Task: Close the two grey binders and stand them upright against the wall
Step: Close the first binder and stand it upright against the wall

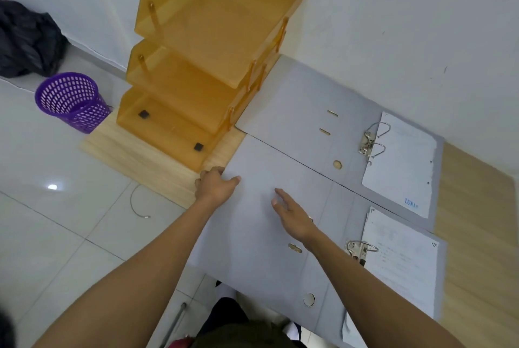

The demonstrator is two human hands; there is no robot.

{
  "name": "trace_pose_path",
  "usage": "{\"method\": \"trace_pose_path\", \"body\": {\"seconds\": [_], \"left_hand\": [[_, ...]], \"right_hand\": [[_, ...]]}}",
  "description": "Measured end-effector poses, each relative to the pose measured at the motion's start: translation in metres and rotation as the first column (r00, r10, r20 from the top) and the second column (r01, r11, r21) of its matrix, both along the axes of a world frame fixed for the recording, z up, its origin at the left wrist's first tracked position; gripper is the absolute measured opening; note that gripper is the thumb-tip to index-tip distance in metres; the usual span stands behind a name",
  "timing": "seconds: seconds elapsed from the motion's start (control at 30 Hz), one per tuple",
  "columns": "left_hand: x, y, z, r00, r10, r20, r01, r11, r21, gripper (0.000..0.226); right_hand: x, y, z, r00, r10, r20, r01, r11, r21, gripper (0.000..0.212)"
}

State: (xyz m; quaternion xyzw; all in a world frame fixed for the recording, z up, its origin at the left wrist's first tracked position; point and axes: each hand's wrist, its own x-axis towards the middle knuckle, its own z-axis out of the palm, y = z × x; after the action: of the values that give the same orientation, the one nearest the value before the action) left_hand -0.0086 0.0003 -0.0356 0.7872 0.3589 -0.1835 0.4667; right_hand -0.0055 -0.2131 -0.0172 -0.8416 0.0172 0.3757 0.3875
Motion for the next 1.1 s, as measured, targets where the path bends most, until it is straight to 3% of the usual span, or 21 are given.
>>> {"method": "trace_pose_path", "body": {"seconds": [0.17,0.33,0.43,0.5,0.57,0.77,0.83,0.9,1.0,1.1], "left_hand": [[0.013,0.007,0.031,0.996,-0.021,0.084,0.039,0.975,-0.220,0.032],[0.017,-0.011,0.091,0.954,-0.252,0.161,0.292,0.901,-0.322,0.037],[0.014,-0.047,0.122,0.955,-0.216,0.204,0.291,0.820,-0.494,0.048],[0.012,-0.079,0.138,0.965,-0.138,0.222,0.253,0.703,-0.665,0.055],[0.011,-0.114,0.149,0.946,-0.154,0.287,0.320,0.607,-0.728,0.057],[0.003,-0.237,0.153,0.872,-0.267,0.409,0.479,0.633,-0.608,0.064],[-0.002,-0.267,0.146,0.828,-0.341,0.446,0.548,0.658,-0.516,0.048],[-0.006,-0.295,0.139,0.800,-0.445,0.402,0.593,0.684,-0.424,0.042],[-0.013,-0.327,0.113,0.735,-0.619,0.277,0.673,0.716,-0.186,0.066],[-0.026,-0.336,0.079,0.722,-0.677,0.144,0.686,0.728,-0.015,0.073]], "right_hand": [[-0.002,0.009,0.013,0.997,0.077,-0.001,-0.077,0.996,0.045,0.057],[0.010,0.004,0.047,0.988,0.029,0.155,-0.048,0.991,0.121,0.055],[0.018,-0.012,0.072,0.975,-0.044,0.219,-0.001,0.979,0.204,0.059],[0.020,-0.034,0.090,0.965,-0.119,0.234,0.050,0.958,0.283,0.062],[0.019,-0.056,0.104,0.955,-0.216,0.203,0.129,0.920,0.369,0.064],[0.002,-0.136,0.135,0.894,-0.445,0.046,0.350,0.760,0.548,0.065],[-0.004,-0.164,0.140,0.867,-0.498,0.008,0.413,0.728,0.547,0.068],[-0.010,-0.198,0.139,0.830,-0.558,0.007,0.470,0.704,0.532,0.065],[-0.020,-0.252,0.135,0.781,-0.620,0.070,0.521,0.709,0.475,0.061],[-0.030,-0.296,0.123,0.726,-0.674,0.137,0.578,0.707,0.408,0.055]]}}
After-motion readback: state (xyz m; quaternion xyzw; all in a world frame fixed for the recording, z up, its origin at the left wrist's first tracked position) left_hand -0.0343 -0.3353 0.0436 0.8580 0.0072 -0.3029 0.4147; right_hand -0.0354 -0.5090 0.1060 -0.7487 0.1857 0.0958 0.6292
